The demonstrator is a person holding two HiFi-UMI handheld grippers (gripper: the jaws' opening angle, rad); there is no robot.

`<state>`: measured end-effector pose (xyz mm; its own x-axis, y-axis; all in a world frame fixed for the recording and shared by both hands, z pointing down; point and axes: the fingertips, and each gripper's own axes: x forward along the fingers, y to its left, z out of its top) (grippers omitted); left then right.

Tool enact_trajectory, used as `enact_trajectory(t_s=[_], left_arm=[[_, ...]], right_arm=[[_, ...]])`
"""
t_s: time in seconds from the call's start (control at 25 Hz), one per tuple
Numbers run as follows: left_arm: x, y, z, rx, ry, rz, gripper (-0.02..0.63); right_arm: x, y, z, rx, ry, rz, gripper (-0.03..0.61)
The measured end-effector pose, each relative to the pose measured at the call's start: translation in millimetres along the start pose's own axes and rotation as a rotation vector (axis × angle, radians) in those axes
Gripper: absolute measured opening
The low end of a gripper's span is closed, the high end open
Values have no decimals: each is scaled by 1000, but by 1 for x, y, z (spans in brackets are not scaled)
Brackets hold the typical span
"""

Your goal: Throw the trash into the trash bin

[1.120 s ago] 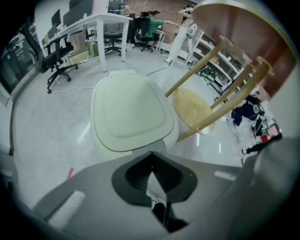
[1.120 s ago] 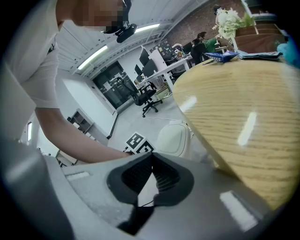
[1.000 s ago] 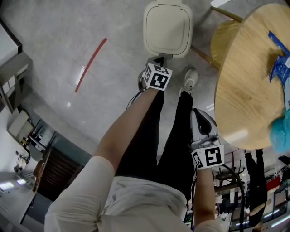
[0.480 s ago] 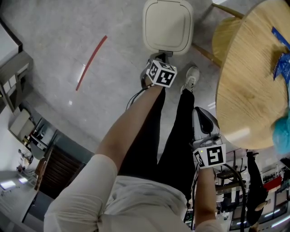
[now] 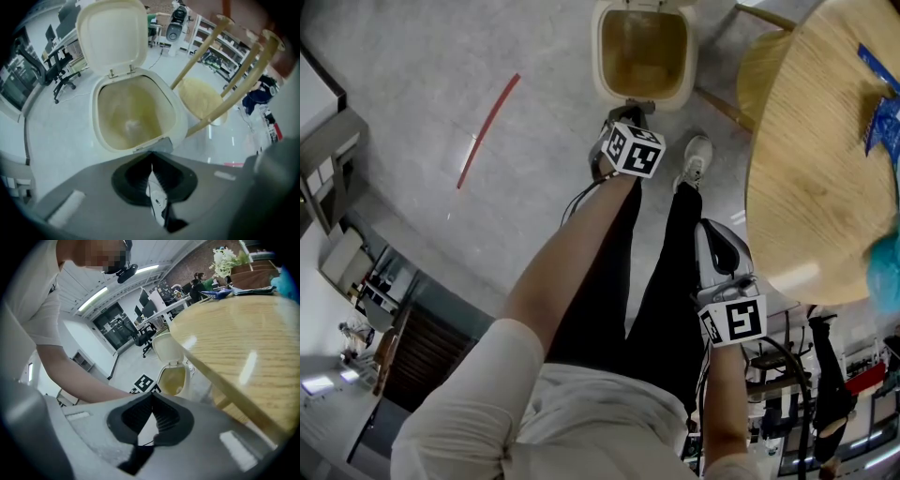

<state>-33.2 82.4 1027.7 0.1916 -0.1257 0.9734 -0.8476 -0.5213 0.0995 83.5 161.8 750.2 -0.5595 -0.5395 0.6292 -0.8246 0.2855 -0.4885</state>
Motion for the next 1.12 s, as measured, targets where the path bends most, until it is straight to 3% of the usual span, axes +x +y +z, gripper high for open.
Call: enact_trajectory(t_s=[0.52, 1.12], left_arm=[[-6, 1, 5, -56, 14, -42, 3], [-55, -2, 8, -71, -53, -59, 3]], right_arm=[[-5, 3, 1, -14, -1, 3, 0], [-22, 22, 16, -63, -12, 15, 0]])
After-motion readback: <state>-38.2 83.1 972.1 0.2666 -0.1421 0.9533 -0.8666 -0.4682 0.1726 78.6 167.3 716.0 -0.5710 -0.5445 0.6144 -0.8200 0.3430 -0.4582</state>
